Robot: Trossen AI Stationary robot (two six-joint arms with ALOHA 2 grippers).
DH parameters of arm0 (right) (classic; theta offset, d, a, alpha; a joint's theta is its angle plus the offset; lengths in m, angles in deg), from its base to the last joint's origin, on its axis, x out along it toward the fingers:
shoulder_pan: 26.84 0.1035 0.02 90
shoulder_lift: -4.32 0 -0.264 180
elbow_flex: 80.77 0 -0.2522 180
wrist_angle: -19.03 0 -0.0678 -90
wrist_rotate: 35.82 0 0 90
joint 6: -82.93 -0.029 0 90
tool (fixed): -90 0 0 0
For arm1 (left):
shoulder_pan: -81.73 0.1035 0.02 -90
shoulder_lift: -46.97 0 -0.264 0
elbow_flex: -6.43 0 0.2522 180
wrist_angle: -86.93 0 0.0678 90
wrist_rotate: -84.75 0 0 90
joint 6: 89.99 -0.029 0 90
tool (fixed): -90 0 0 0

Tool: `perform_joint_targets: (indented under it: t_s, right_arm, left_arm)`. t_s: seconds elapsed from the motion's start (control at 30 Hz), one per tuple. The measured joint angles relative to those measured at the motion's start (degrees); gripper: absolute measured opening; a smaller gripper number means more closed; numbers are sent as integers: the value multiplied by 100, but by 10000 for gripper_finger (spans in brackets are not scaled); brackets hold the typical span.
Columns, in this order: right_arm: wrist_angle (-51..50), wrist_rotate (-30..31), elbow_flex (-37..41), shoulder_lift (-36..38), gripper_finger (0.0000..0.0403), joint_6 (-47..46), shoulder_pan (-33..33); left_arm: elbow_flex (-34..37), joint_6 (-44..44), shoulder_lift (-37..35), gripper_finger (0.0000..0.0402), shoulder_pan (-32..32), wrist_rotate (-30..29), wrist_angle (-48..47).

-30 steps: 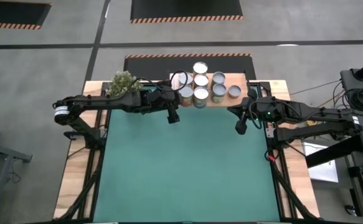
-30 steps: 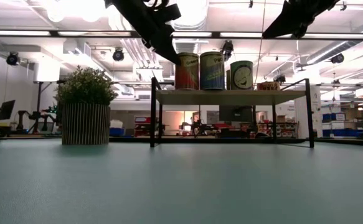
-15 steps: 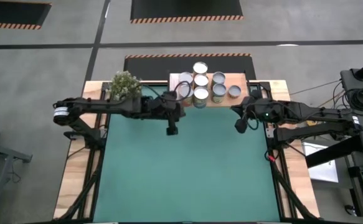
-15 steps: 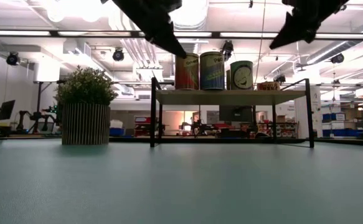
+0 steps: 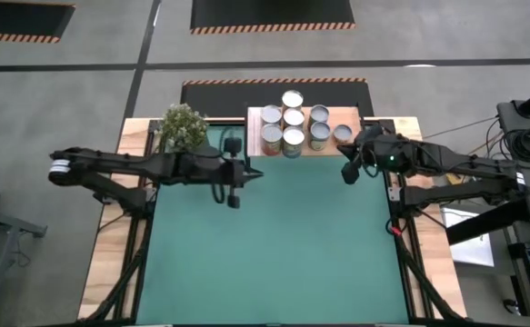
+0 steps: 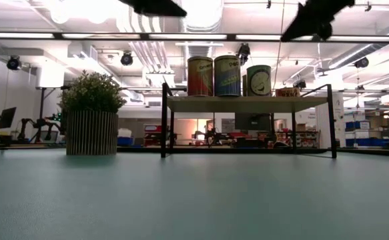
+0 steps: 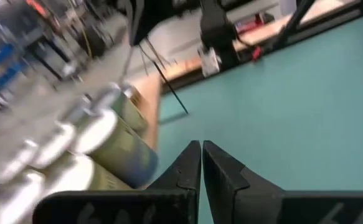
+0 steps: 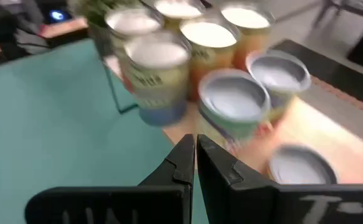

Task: Pick and place cans onto a shelf
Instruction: Adjust the canned goods on the shelf

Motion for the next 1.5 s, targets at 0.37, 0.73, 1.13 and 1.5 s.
perform_joint_targets:
  t_s: [0.37, 0.73, 1.13, 1.5]
  right_arm:
    - [-675, -307, -1774, -1520, 9, 569, -735]
    - [-1608, -748, -3023, -2867, 9, 922, -1693]
    - [-1447, -900, -3131, -3433, 9, 1373, -2354]
    - [-1281, -884, -3129, -3785, 9, 1534, -2466]
  left_arm:
    - [497, -399, -748, 0, 37, -22, 759]
    - [1501, -411, -764, 0, 39, -25, 1987]
    - [1509, -286, -762, 0, 39, -35, 2033]
    - [1500, -284, -762, 0, 39, -35, 2022]
